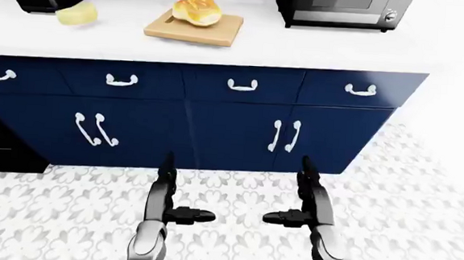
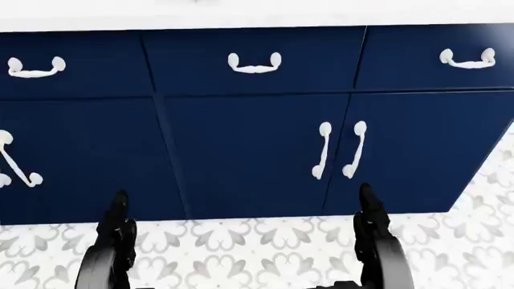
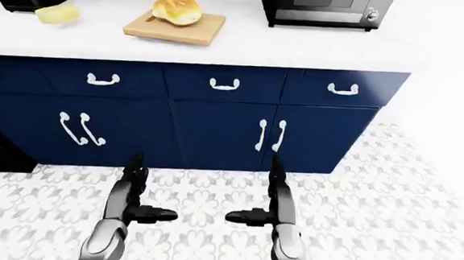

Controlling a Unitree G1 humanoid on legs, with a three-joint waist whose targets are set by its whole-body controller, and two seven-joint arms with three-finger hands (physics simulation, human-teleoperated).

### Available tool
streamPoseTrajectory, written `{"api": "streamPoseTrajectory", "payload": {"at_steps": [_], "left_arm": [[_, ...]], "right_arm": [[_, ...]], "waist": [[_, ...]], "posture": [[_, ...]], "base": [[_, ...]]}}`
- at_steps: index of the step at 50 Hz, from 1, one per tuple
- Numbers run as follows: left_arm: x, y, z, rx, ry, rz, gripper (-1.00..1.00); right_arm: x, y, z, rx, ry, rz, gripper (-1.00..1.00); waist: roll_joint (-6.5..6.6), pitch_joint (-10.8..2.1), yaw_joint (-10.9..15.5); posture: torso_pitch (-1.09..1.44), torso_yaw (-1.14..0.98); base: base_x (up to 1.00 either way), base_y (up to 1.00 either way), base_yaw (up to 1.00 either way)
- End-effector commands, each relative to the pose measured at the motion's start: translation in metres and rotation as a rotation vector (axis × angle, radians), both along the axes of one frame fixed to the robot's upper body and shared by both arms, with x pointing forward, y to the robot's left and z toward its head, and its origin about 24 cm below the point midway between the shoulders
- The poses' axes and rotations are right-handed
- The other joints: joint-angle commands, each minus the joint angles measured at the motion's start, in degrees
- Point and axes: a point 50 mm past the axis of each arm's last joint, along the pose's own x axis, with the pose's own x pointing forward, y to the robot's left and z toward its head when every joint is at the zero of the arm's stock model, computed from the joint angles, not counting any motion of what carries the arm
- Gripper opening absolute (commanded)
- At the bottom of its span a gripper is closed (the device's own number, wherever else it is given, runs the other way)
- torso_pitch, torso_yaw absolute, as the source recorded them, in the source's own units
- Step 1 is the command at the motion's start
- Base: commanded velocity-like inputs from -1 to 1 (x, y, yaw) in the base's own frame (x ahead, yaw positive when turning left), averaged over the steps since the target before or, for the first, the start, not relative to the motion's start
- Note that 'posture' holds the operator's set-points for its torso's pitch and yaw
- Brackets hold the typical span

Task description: Pick up the wedge of cheese and place it on the slice of bread to prepare a simple cheese on bread dish.

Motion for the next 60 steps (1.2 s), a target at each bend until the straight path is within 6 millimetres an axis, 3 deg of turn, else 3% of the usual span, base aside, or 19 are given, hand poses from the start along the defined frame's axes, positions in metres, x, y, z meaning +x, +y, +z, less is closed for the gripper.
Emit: {"api": "streamPoseTrajectory", "payload": {"at_steps": [1, 3, 4, 5, 7, 8, 19, 29, 30, 33, 36, 43, 45, 46, 47, 49, 54, 58, 60], "left_arm": [[0.004, -0.002, 0.038, -0.024, -0.179, -0.016, 1.0], [0.003, -0.002, 0.041, -0.001, -0.168, -0.008, 1.0], [0.002, -0.003, 0.042, -0.004, -0.172, -0.012, 1.0], [0.002, -0.003, 0.042, 0.001, -0.171, -0.014, 1.0], [0.002, -0.003, 0.042, 0.003, -0.173, -0.014, 1.0], [0.001, -0.003, 0.047, 0.007, -0.182, -0.011, 1.0], [0.011, 0.003, 0.121, 0.065, -0.256, -0.024, 1.0], [0.015, 0.013, 0.165, 0.083, -0.311, -0.022, 1.0], [0.014, 0.015, 0.167, 0.08, -0.313, -0.018, 1.0], [0.014, 0.02, 0.168, 0.073, -0.313, 0.002, 1.0], [0.01, 0.022, 0.171, 0.079, -0.318, 0.007, 1.0], [0.008, 0.022, 0.172, 0.085, -0.319, 0.012, 1.0], [0.008, 0.022, 0.171, 0.085, -0.324, 0.008, 1.0], [0.008, 0.022, 0.171, 0.083, -0.325, 0.008, 1.0], [0.008, 0.022, 0.17, 0.084, -0.326, 0.007, 1.0], [0.007, 0.022, 0.17, 0.083, -0.332, 0.006, 1.0], [0.008, 0.024, 0.167, 0.085, -0.331, 0.015, 1.0], [0.007, 0.025, 0.168, 0.088, -0.333, 0.015, 1.0], [0.008, 0.025, 0.168, 0.089, -0.331, 0.017, 1.0]], "right_arm": [[0.008, 0.003, 0.037, -0.018, -0.172, 0.022, 1.0], [0.006, 0.005, 0.041, -0.024, -0.182, 0.03, 1.0], [0.006, 0.008, 0.042, -0.033, -0.186, 0.037, 1.0], [0.006, 0.009, 0.044, -0.04, -0.191, 0.041, 1.0], [0.007, 0.009, 0.046, -0.049, -0.196, 0.037, 1.0], [0.009, 0.007, 0.049, -0.051, -0.203, 0.031, 1.0], [0.031, 0.003, 0.111, -0.068, -0.294, 0.006, 1.0], [0.03, 0.008, 0.153, -0.068, -0.39, 0.011, 1.0], [0.03, 0.009, 0.153, -0.071, -0.39, 0.013, 1.0], [0.027, 0.01, 0.16, -0.072, -0.404, 0.018, 1.0], [0.026, 0.012, 0.161, -0.068, -0.41, 0.024, 1.0], [0.023, 0.012, 0.162, -0.007, -0.412, 0.033, 1.0], [0.022, 0.012, 0.162, -0.011, -0.41, 0.032, 1.0], [0.022, 0.012, 0.162, -0.011, -0.41, 0.032, 1.0], [0.022, 0.013, 0.162, -0.011, -0.41, 0.033, 1.0], [0.022, 0.015, 0.162, -0.015, -0.408, 0.039, 1.0], [0.022, 0.017, 0.164, -0.016, -0.409, 0.042, 1.0], [0.021, 0.019, 0.165, -0.017, -0.414, 0.048, 1.0], [0.022, 0.02, 0.165, -0.019, -0.417, 0.051, 1.0]], "waist": [[-0.45, -0.05, -0.12], [-0.08, -3.62, 0.53], [-0.04, -2.95, 0.53], [-0.4, -1.12, 0.42], [-0.4, -3.96, 0.48], [-0.37, -4.27, 0.5], [-0.06, -5.08, 0.51], [0.09, -5.23, 0.54], [0.54, -6.04, 0.44], [-0.62, -4.37, 0.06], [-2.01, -4.68, -0.2], [0.94, -3.55, -0.75], [3.34, -3.94, -0.87], [6.13, -4.74, -0.96], [6.55, -4.88, -0.96], [4.68, -3.26, -0.73], [1.25, -2.87, -0.25], [-1.05, -2.89, -0.16], [-2.4, -3.98, -0.53]], "posture": [[0.0, 0.0], [0.0, 0.0], [0.0, 0.0], [0.0, 0.0], [0.0, 0.0], [0.0, 0.0], [0.0, 0.0], [0.0, 0.0], [0.0, 0.0], [0.0, 0.0], [0.0, 0.0], [0.0, 0.0], [0.0, 0.0], [0.0, 0.0], [0.0, 0.0], [0.0, 0.0], [0.0, 0.0], [0.0, 0.0], [0.0, 0.0]], "base": [[0.0, 0.0, 0.0], [0.0, 0.0, 0.0], [0.0, 0.0, 0.0], [0.0, 0.0, 0.0], [0.0, 0.0, 0.0], [0.0, 0.0, 0.0], [0.0, 0.0, 0.0], [0.0, 0.0, 0.0], [0.0, 0.12, 0.0], [0.0, 0.33, 0.0], [0.0, 0.49, 0.0], [0.0, 0.64, 0.0], [0.0, 0.74, 0.0], [0.0, 0.74, 0.0], [0.0, 0.74, 0.0], [0.0, 0.74, 0.0], [0.0, 0.74, 0.0], [0.0, 0.74, 0.0], [0.0, 0.74, 0.0]]}}
